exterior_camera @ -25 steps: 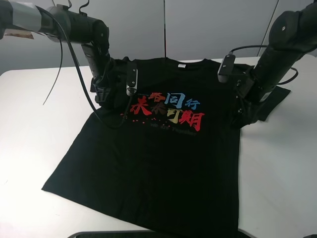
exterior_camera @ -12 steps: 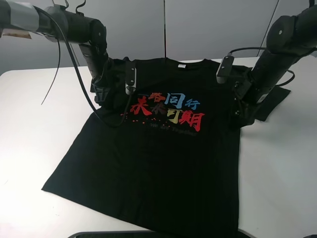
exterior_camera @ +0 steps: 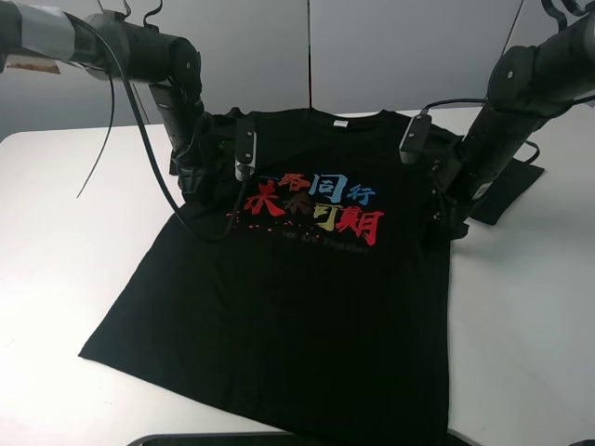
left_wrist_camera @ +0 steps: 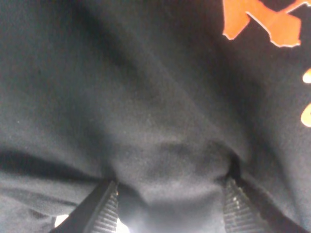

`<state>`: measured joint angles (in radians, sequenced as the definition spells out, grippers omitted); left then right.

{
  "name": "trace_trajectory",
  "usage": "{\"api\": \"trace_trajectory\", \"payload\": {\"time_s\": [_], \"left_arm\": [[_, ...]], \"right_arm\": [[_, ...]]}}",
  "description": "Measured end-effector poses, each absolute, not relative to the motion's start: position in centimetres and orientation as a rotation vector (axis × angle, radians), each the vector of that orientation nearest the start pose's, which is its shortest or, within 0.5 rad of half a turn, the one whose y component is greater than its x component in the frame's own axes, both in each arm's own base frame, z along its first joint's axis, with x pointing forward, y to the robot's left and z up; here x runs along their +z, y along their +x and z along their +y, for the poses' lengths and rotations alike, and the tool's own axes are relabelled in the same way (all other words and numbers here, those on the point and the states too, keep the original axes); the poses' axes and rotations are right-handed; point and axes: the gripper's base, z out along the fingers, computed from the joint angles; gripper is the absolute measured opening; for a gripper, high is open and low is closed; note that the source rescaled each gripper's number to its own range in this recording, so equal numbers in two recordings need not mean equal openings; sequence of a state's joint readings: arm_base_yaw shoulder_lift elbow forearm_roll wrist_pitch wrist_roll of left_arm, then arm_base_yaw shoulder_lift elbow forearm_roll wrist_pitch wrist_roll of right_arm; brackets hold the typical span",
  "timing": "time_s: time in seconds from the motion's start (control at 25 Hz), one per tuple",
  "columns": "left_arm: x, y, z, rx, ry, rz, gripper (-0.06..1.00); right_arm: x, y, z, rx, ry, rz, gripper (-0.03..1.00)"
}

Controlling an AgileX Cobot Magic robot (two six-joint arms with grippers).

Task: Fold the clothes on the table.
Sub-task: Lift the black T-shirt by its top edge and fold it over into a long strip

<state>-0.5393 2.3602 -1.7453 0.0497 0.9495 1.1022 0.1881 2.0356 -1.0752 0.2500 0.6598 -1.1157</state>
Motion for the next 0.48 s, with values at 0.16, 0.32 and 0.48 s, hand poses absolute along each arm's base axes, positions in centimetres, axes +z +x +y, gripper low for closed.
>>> {"api": "trace_trajectory", "payload": {"time_s": [0.16,0.32,0.48], "left_arm": [[9.7,40.0,-23.5,-0.107,-2.385,-2.163,0.65],[9.7,40.0,-23.5,-0.107,-2.387,-2.161,0.65],[9.7,40.0,-23.5,-0.107,-2.387,-2.161,0.65]], "right_arm": [[8.6,33.6,7.8,0.195,-1.598,2.587,0.83],[8.0,33.8,7.8,0.186,-1.593,2.597,0.67],[7.9,34.0,7.6,0.170,-1.603,2.599,0.45]]}}
